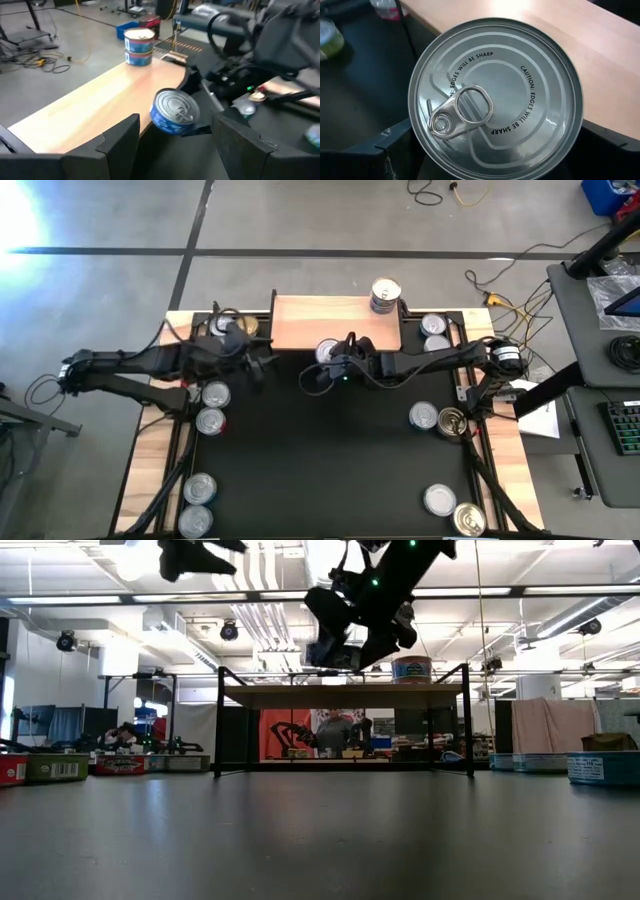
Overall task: Stack canned seafood by type on shelf
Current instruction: Put the top blue tuna can on the shelf
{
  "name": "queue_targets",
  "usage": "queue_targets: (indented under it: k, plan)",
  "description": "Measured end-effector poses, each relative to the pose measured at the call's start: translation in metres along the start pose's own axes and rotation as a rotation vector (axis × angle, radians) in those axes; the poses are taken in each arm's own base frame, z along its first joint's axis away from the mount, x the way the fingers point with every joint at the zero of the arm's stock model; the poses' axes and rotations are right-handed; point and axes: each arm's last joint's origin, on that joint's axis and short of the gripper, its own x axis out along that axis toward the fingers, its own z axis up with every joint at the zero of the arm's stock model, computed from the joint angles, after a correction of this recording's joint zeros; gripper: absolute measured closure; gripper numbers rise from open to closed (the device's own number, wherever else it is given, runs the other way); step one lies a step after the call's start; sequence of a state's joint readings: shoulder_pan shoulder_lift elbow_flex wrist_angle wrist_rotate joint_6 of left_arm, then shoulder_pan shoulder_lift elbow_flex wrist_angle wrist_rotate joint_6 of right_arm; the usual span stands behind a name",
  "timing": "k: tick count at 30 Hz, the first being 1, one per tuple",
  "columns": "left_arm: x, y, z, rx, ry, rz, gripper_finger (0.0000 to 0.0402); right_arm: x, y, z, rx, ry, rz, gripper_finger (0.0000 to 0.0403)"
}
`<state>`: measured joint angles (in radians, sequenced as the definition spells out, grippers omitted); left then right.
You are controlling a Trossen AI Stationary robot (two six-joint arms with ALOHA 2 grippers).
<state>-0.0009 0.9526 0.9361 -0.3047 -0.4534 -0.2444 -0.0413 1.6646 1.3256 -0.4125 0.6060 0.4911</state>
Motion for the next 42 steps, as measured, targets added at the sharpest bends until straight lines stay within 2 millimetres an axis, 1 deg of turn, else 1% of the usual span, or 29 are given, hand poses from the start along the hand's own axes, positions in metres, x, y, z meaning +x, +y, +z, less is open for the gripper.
queue_targets:
  k: [2,5,9,12,15,17,20,23,28,30,32,36,38,40,42]
  plan:
    - [0.009,-0.003,-0.003,0.026,0.008,0.002,0.0170,0.003,-0.004,0.000,-0.023,0.009,-0.010,0.0035]
    - [0.020,-0.009,-0.003,0.050,-0.012,-0.009,0.0170,0.007,-0.010,0.006,-0.003,-0.002,-0.024,0.0035]
    - [0.033,-0.014,0.000,0.076,-0.052,-0.105,0.0170,0.017,-0.025,0.016,0.080,0.010,-0.021,0.0035]
    - [0.048,-0.010,0.000,0.068,-0.050,-0.073,0.0170,0.026,-0.039,0.020,0.128,0.043,-0.007,0.0035]
    - [0.068,0.001,-0.005,0.094,-0.018,-0.026,0.0170,0.033,-0.050,0.023,0.148,0.054,-0.022,0.0035]
    - [0.082,0.010,-0.008,0.095,-0.001,-0.033,0.0170,0.035,-0.054,0.023,0.154,0.060,-0.032,0.0035]
    - [0.098,0.023,-0.008,0.047,-0.003,-0.075,0.0170,0.037,-0.058,0.024,0.143,0.062,-0.036,0.0035]
    - [0.105,0.030,-0.002,0.029,-0.052,-0.131,0.0163,0.037,-0.060,0.025,0.115,0.061,-0.039,0.0035]
    - [0.112,0.043,0.008,0.086,-0.080,-0.177,0.0137,0.040,-0.063,0.027,0.086,0.055,-0.043,0.0023]
    - [0.119,0.048,0.011,0.111,-0.080,-0.202,0.0126,0.041,-0.065,0.027,0.082,0.051,-0.044,0.0014]
    - [0.131,0.051,0.013,0.134,-0.066,-0.215,0.0118,0.042,-0.066,0.028,0.075,0.054,-0.025,0.0008]
    - [0.158,0.053,0.017,0.201,0.000,-0.212,0.0114,0.044,-0.068,0.028,0.073,0.068,0.003,0.0008]
    - [0.169,0.053,0.018,0.225,0.062,-0.210,0.0114,0.044,-0.068,0.028,0.055,0.067,0.006,0.0007]
    - [0.179,0.053,0.016,0.237,0.148,-0.190,0.0118,0.044,-0.068,0.028,0.027,0.065,0.006,0.0007]
    - [0.188,0.054,0.010,0.249,0.206,-0.179,0.0128,0.044,-0.068,0.028,0.018,0.066,0.006,0.0008]
